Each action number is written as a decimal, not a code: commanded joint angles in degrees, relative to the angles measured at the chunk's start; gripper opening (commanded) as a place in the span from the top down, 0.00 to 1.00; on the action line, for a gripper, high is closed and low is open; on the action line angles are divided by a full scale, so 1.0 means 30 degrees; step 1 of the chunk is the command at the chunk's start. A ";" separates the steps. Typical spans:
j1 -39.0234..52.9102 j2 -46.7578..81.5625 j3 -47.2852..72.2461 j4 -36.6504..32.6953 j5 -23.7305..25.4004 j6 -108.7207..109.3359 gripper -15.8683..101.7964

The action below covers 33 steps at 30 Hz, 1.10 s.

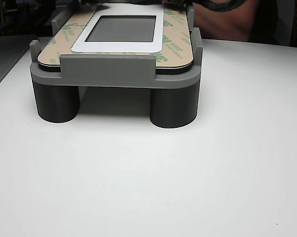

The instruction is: Peel off protective film from adhesive tape.

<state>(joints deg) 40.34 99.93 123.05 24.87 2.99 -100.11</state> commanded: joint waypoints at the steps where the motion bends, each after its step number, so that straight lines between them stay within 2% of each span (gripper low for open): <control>1: -0.0088 0.0527 -0.0674 0.0059 0.0059 0.0029 0.95; 23: -0.0059 0.0820 -0.0439 0.0645 0.0234 -0.0088 0.95; 33: -0.0059 0.0937 0.0205 0.0176 0.0293 -0.0410 0.94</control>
<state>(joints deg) 40.52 101.51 124.63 25.93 3.78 -101.16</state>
